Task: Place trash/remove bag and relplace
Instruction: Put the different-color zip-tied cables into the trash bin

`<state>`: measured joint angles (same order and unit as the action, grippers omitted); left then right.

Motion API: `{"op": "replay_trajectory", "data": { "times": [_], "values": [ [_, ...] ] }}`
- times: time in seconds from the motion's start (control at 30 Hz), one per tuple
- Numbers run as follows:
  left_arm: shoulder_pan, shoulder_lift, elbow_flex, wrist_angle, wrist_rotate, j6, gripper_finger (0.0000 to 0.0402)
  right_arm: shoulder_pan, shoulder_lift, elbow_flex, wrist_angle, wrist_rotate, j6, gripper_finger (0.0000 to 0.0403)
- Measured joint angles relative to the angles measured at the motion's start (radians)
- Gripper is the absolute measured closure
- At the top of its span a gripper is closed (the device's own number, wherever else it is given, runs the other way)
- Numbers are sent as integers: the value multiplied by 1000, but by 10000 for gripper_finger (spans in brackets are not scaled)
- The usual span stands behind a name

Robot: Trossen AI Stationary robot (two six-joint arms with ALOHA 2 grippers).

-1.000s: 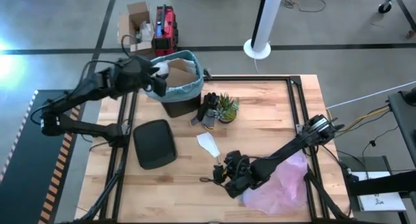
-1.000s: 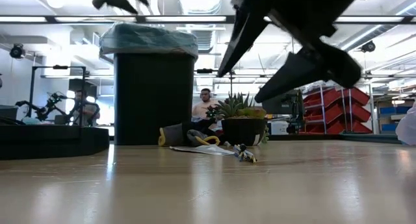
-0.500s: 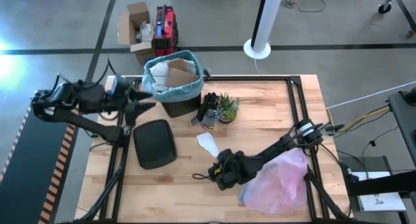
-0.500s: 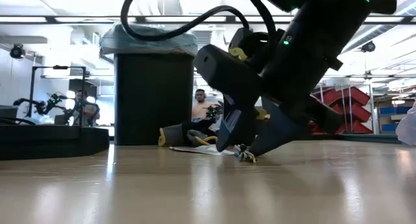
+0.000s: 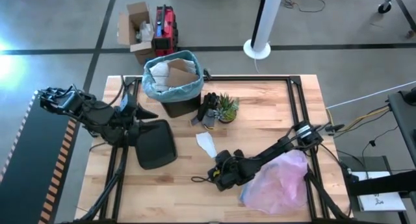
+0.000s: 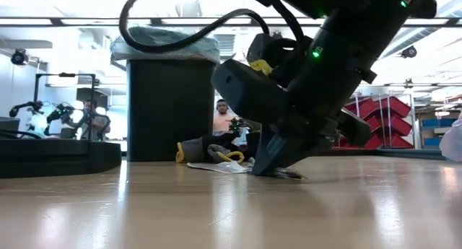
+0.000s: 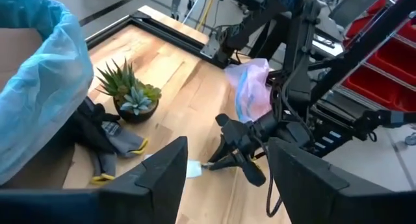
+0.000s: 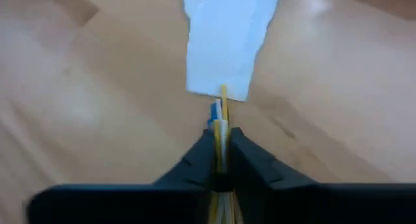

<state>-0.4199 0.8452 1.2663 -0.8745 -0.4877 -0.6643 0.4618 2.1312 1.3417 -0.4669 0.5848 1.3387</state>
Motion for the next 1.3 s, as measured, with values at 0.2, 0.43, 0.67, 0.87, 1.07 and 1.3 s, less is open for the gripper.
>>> {"op": "replay_trajectory", "data": {
  "times": [0.2,0.43,0.67,0.87,1.07,1.3],
  "values": [
    [-4,7,0,2,1,0,210,-17,-58,9,-7,-63,-99,388],
    [-40,30,-35,10,34,-10,217,-38,-197,11,-3,-31,-281,398],
    [-126,90,-157,96,34,-59,213,-96,-351,11,18,-16,-518,400],
    [-198,176,-299,323,29,-100,215,-185,-487,11,149,-25,-770,401],
    [-213,279,-372,476,8,-197,223,-328,-577,13,413,-202,-998,402],
    [-214,426,-360,490,-3,-310,224,-508,-539,140,442,-425,-1103,402]
  ]
}}
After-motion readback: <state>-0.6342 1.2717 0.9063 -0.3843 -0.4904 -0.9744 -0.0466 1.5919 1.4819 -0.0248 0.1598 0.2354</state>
